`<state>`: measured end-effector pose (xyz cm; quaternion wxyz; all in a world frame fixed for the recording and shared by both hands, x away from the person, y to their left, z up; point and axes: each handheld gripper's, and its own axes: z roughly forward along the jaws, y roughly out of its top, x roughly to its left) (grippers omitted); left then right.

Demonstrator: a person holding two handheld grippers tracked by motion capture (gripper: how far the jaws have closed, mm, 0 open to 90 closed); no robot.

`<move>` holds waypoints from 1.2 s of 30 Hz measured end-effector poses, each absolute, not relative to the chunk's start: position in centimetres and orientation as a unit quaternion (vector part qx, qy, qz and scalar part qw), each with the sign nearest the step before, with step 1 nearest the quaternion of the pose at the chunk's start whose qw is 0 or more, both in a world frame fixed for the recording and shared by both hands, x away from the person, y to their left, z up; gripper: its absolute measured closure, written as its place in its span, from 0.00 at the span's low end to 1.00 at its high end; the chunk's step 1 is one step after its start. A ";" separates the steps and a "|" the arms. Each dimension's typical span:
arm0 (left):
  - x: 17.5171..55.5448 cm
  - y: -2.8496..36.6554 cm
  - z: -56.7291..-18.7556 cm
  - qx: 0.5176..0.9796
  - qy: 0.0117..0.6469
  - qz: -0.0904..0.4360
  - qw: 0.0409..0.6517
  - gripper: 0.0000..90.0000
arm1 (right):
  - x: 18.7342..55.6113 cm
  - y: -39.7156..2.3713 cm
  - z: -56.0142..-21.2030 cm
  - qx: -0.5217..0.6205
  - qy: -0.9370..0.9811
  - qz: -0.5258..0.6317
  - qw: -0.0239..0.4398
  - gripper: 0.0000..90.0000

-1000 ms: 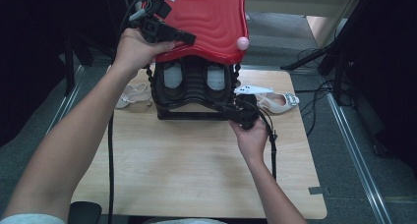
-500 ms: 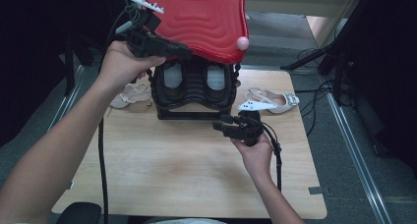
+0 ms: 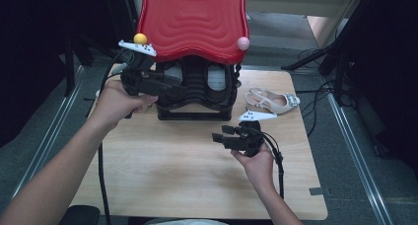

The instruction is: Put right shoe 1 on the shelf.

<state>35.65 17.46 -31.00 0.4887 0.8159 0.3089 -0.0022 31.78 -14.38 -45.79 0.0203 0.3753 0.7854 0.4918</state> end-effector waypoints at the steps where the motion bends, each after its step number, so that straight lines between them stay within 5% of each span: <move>1: 35.5 17.6 -31.5 0.816 0.311 0.001 0.488 0.50 | 31.6 -14.4 -45.9 0.376 0.785 0.492 0.018 0.53; 10: 34.0 18.6 -35.7 0.821 0.306 -0.003 0.481 0.49 | 30.9 -15.1 -46.9 0.387 0.778 0.495 -0.006 0.67; 16: 33.5 19.0 -38.5 0.820 0.305 -0.004 0.485 0.49 | 30.7 -16.0 -47.4 0.400 0.759 0.514 -0.023 0.62; 28: 33.2 19.8 -42.5 0.818 0.321 -0.018 0.477 0.52 | 30.5 -16.4 -47.8 0.395 0.790 0.469 -0.016 0.71; 36: 33.0 21.4 -44.2 0.814 0.346 -0.027 0.466 0.52 | 30.3 -16.6 -47.1 0.359 0.787 0.501 0.014 0.60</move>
